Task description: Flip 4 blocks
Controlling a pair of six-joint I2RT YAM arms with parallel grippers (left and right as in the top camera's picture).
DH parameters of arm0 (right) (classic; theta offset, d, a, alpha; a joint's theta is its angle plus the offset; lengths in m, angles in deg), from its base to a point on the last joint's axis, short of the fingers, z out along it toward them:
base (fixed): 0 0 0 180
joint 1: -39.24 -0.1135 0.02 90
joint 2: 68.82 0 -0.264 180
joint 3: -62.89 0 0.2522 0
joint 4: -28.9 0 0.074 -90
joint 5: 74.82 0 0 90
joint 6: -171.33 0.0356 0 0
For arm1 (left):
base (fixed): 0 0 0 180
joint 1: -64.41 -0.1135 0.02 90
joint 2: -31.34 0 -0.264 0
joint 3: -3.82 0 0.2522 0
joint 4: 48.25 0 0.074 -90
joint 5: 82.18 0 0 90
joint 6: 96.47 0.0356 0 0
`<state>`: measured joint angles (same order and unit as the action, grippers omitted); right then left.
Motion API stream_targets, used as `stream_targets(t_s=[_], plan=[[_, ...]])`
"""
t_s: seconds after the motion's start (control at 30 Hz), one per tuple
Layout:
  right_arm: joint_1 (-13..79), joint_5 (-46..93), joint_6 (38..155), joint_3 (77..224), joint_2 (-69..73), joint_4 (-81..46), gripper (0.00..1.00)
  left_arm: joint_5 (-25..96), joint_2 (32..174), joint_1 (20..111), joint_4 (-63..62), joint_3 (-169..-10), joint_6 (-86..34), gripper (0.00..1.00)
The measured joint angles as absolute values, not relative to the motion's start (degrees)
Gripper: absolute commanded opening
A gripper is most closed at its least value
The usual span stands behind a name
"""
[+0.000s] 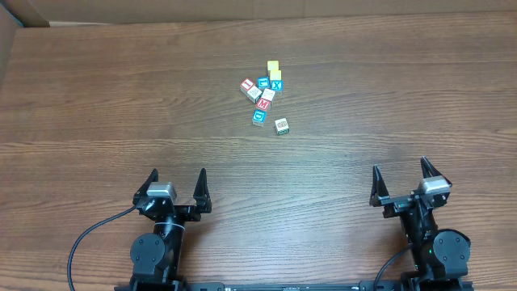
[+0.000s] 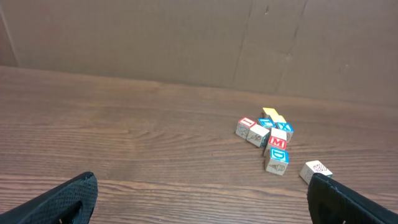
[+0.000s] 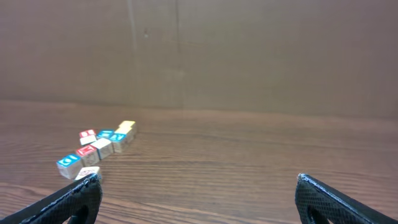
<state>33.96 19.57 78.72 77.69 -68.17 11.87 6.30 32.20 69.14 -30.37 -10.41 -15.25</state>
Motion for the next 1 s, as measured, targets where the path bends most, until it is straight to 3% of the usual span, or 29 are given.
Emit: stream_targets(t_s=[0.3,0.57,0.77,1.0], plan=[[34.0,23.4,81.9,78.4,-68.2,10.8,1.0,8.4,32.2,69.1,-29.4,-11.1,-15.4,1.0],[34.0,24.0,84.1,92.8,-64.8,0.9,1.0,9.8,32.2,69.1,-20.5,-21.7,-15.5,1.0],[34.0,24.7,84.4,108.2,-52.2,-6.1,1.0,11.1,34.8,69.1,-14.8,-32.4,-15.7,1.0],[34.0,32.0,84.4,126.7,-32.8,-13.7,1.0,12.1,48.7,69.1,-6.1,-47.6,-15.9,1.0]])
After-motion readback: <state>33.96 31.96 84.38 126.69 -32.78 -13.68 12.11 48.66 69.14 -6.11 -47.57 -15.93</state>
